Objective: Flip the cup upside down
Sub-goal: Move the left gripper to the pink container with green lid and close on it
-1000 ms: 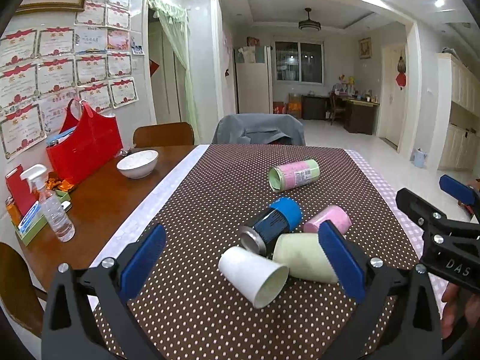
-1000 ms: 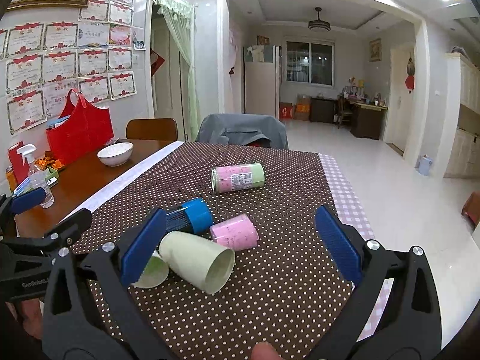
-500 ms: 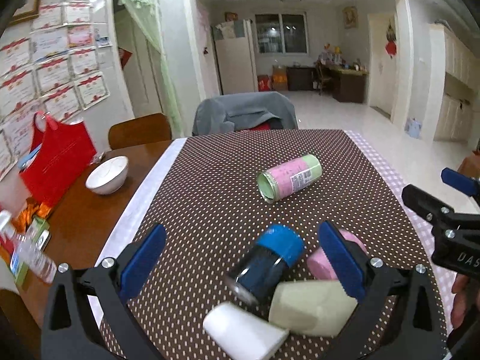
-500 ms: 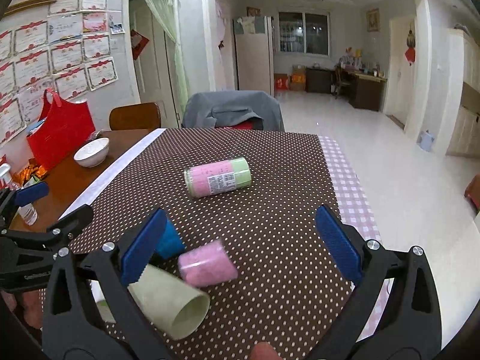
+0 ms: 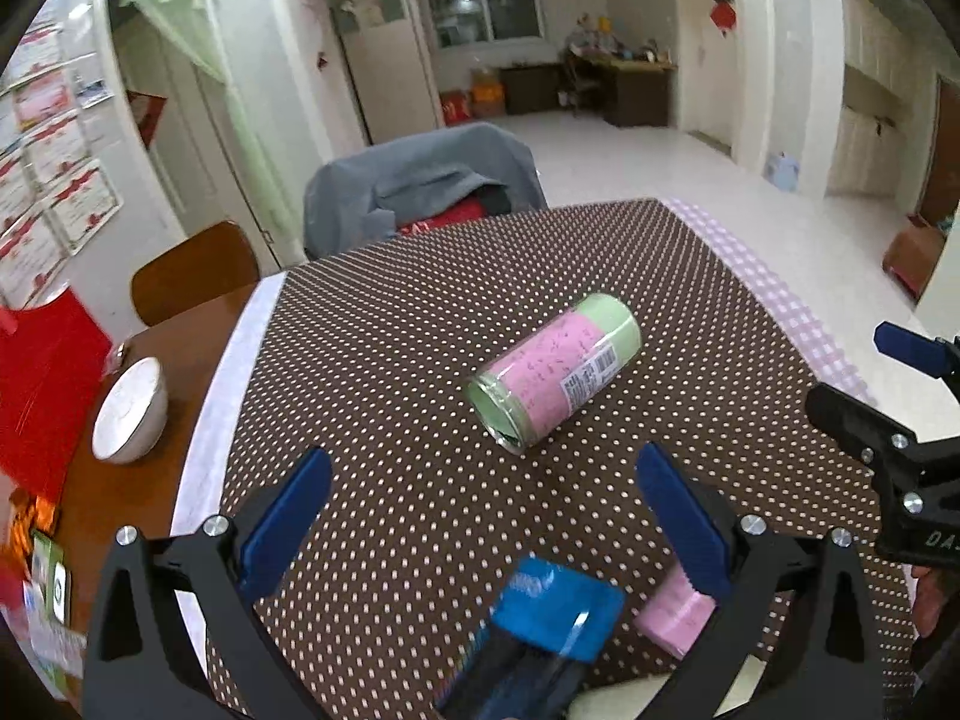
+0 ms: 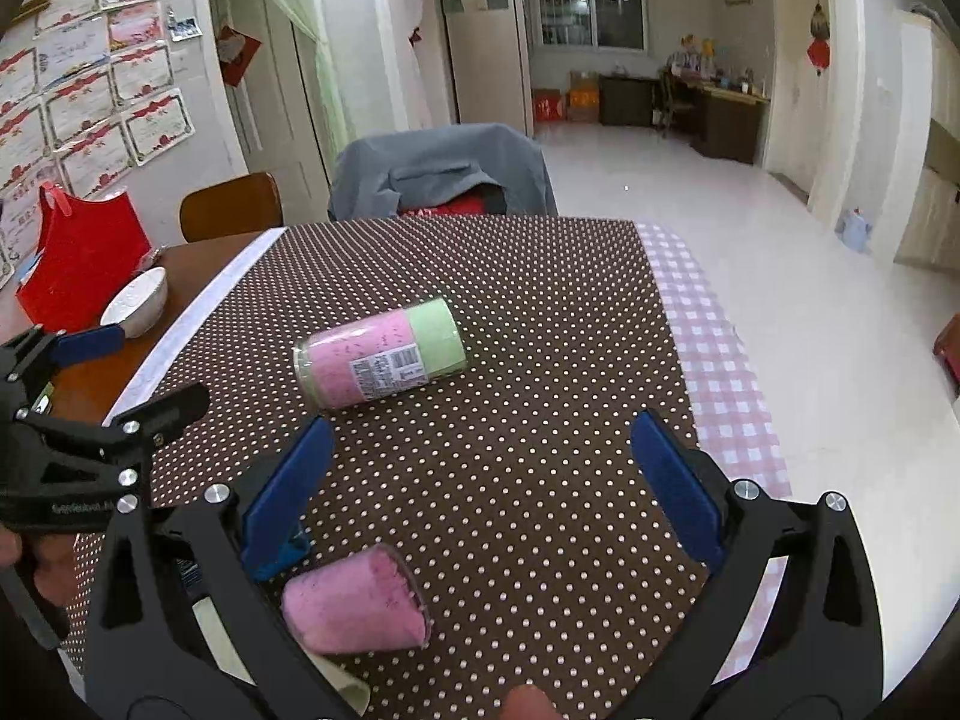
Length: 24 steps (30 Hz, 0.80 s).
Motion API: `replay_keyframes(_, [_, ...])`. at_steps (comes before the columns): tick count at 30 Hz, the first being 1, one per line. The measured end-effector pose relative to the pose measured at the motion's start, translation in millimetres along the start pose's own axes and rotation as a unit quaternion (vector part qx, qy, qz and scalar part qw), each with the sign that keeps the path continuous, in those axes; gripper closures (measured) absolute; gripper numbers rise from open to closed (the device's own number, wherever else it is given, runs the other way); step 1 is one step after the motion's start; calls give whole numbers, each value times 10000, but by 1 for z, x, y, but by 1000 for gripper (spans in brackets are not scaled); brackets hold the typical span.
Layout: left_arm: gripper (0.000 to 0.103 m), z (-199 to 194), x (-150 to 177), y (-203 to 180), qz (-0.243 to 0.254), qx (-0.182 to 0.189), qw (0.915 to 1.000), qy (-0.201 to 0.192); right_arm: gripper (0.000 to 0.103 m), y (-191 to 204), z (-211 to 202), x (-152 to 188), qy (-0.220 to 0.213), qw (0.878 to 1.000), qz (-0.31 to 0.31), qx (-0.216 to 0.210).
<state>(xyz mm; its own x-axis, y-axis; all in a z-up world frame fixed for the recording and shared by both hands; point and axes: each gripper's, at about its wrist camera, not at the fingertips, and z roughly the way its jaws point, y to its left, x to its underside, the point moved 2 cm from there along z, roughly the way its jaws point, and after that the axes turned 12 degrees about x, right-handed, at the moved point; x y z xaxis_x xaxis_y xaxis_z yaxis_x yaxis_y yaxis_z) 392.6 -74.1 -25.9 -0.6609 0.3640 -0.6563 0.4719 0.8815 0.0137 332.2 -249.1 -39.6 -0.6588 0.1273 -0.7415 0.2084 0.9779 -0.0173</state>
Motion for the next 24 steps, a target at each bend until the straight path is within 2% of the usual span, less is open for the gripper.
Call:
replay_keyframes(10, [4,70,-25,0,701,240,9949,679,6,-5,52,-5,420,9991,44,80])
replay_keyframes(17, [4,113,-43,1,1117,568,9852,1174,6,-9,79,-7,598,9981,85,130])
replay_keyframes(21, [4,138,-49,-4,1255,892,9758,1551,6,-9,91,-6,698,9974,106,143])
replay_keyframes(24, [4,152,-49,-10,1449,929,9700,1719,6,-9,96,-6,732,9972,95,156])
